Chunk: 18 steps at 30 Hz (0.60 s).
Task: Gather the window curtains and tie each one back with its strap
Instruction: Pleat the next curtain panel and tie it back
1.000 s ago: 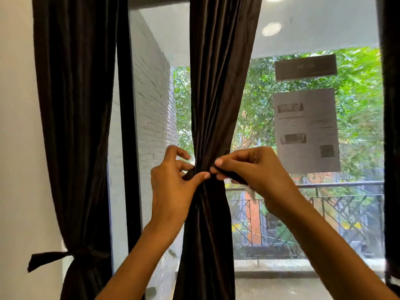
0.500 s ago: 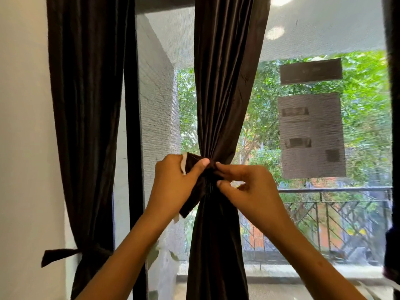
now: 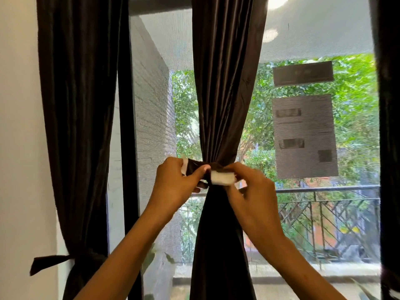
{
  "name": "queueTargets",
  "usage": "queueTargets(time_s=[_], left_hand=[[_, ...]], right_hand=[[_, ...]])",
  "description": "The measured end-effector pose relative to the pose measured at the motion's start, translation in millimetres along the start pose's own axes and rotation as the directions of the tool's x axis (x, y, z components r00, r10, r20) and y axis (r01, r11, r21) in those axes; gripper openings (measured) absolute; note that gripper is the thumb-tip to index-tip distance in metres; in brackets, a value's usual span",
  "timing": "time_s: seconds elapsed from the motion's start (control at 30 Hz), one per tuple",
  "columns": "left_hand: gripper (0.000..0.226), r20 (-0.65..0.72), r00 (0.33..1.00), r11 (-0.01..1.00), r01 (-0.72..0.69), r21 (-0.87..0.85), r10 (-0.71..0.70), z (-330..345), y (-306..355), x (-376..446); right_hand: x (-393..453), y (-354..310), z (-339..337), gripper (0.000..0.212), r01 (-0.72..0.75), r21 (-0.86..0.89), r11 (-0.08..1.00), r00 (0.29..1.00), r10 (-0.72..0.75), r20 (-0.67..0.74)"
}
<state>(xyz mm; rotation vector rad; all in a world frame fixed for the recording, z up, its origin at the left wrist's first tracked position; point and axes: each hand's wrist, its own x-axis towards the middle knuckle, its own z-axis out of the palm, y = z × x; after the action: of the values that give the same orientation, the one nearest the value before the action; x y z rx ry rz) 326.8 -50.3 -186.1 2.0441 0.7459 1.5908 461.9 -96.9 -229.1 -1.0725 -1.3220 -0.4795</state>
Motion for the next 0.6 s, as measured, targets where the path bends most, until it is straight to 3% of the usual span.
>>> queueTargets(time_s=[0.07,0.17,0.27,0.37,0.47,0.6], left_hand=[[0.022,-0.019,0.996,0.990,-0.089,0.106,0.091,3.3,-6.2,-3.1],[0.027,-0.062,0.957,0.921,-0.253,0.297,0.283,11.7,-6.9,-11.3],[0.033,-0.047,0.880,0.787,-0.398,0.472,0.473,21.0,-3.9,-15.7],[0.030,-0.058,0.816,0.678,-0.437,0.591,0.576,28.2,-1.1,-16.9],[0.023,-0.089,0.791,0.672,-0.448,0.590,0.606,33.9,-1.1,-18.1],[0.022,-0.104,0.780,0.696,-0.479,0.534,0.617,34.8,-6.4,-16.8]], right_hand=[[6.3,9.9,-2.2,0.013,-0.026,0.132,0.991,0.995,0.038,-0.090],[9.6,15.8,-3.8,0.015,-0.068,0.269,0.961,0.994,0.089,-0.068],[11.0,18.1,-3.1,0.007,-0.093,0.258,0.962,0.988,0.122,-0.097],[14.0,18.2,-5.7,0.018,-0.082,0.287,0.954,0.975,0.137,-0.174],[11.9,21.0,-8.1,0.009,0.036,0.164,0.986,0.985,-0.007,-0.173],[6.0,31.9,-12.6,0.037,0.172,0.084,0.981,0.984,-0.174,0.021]])
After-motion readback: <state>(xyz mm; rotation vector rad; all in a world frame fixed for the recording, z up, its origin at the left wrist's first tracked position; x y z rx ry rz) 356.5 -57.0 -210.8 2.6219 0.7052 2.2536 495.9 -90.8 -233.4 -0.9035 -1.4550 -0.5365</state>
